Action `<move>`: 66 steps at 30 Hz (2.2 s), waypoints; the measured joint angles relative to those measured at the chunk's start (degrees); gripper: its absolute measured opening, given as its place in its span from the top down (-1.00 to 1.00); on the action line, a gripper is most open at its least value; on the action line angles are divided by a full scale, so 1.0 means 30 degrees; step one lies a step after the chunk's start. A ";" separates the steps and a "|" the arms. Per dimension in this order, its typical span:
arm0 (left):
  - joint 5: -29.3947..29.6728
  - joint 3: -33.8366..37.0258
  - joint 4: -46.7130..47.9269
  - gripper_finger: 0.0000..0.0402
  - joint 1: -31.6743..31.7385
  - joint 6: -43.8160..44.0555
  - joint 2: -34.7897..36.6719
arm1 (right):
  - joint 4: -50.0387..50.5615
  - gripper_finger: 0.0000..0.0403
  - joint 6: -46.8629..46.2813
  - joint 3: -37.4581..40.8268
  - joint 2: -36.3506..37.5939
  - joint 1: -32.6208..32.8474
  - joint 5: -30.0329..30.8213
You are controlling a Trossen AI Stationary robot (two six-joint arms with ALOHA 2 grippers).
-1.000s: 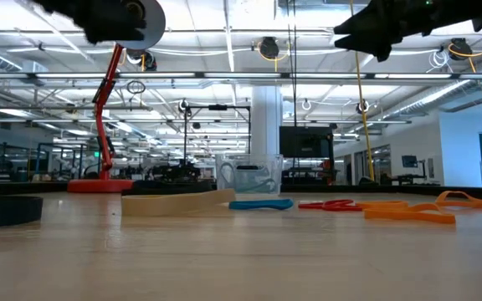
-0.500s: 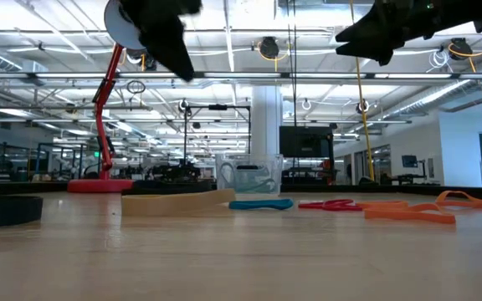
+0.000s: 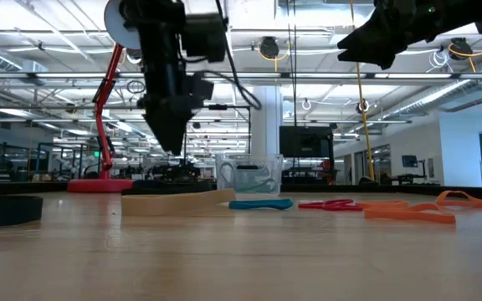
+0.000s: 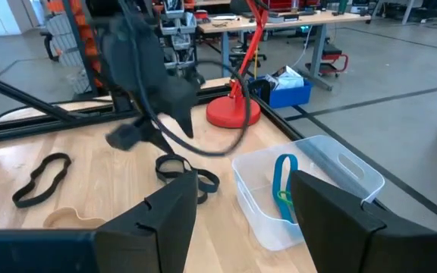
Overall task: Pick and place rubber bands into bin
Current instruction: Put the black rubber band into the transparent bin
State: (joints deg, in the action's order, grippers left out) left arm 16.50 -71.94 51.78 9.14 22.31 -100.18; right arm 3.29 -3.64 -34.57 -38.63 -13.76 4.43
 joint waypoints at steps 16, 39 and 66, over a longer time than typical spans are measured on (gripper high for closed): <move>-0.1175 -0.0015 0.0425 -0.18 0.1243 0.0752 -0.2490 | -0.0015 -0.03 0.0000 0.0000 -0.0004 0.0000 0.0058; -0.1650 -0.0007 0.0366 0.63 0.1487 0.0106 -0.2677 | -0.0015 -0.03 -0.0030 0.0000 0.0000 -0.0007 0.0091; -0.1599 -0.0007 0.0308 0.68 0.1487 0.0256 -0.2666 | -0.0015 -0.03 -0.0023 -0.0007 -0.0007 -0.0001 0.0095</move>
State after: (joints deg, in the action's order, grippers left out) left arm 11.70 -71.96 52.71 13.61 23.07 -108.18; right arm 3.25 -3.71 -34.59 -38.65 -13.76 4.71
